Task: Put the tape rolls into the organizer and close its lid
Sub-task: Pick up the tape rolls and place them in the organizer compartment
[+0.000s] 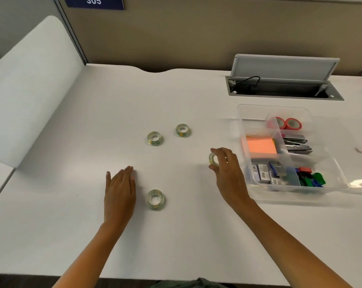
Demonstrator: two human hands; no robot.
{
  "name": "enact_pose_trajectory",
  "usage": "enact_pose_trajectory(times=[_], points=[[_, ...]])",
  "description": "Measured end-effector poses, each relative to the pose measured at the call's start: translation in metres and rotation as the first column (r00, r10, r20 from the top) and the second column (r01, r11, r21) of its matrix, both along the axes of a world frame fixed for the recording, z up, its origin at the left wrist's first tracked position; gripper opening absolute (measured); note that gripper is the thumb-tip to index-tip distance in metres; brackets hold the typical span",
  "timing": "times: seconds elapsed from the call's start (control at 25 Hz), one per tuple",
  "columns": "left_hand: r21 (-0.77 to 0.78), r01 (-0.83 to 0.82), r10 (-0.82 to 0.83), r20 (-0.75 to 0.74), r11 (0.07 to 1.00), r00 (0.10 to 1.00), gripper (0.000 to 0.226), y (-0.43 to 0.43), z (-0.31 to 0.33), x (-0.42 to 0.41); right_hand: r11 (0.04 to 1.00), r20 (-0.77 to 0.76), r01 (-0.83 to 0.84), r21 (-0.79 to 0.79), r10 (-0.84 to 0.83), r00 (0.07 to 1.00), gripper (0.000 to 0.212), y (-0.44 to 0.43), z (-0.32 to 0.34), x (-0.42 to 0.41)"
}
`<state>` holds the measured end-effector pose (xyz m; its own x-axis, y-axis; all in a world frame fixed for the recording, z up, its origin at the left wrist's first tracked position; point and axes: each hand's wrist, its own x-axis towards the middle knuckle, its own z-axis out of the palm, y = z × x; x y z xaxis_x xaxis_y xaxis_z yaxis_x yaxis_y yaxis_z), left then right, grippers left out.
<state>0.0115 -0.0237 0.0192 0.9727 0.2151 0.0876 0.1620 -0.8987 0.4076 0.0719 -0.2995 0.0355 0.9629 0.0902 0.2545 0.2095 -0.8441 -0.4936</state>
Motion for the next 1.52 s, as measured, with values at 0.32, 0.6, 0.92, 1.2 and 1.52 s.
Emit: enact_pose_trajectory(times=[0.32, 0.6, 0.92, 1.2, 1.52], points=[[-0.076, 0.280, -0.269, 0.136, 0.957, 0.954, 0.040, -0.105, 0.011, 0.043, 0.985, 0.231, 0.061, 0.161, -0.098, 0.968, 0.042, -0.048, 0.042, 0.028], [-0.045, 0.360, -0.362, -0.064, 0.932, 0.930, 0.056, -0.157, -0.023, 0.077, 0.962, 0.156, 0.188, 0.200, -0.220, 0.963, 0.047, -0.125, 0.055, 0.110], [0.101, 0.344, -0.335, -0.099, 0.933, 0.937, 0.060, -0.160, -0.035, 0.080, 0.884, -0.100, 0.024, -0.466, -0.080, 0.992, 0.052, -0.174, 0.038, 0.195], [0.082, 0.335, -0.323, -0.129, 0.939, 0.938, 0.060, -0.162, -0.032, 0.080, 0.749, -0.053, -0.124, -0.650, 0.119, 0.992, 0.046, -0.181, 0.030, 0.217], [0.077, 0.334, -0.322, -0.128, 0.940, 0.938, 0.059, -0.162, -0.033, 0.081, 0.714, -0.106, -0.202, -0.670, 0.178, 0.978, 0.039, -0.177, 0.029, 0.225]])
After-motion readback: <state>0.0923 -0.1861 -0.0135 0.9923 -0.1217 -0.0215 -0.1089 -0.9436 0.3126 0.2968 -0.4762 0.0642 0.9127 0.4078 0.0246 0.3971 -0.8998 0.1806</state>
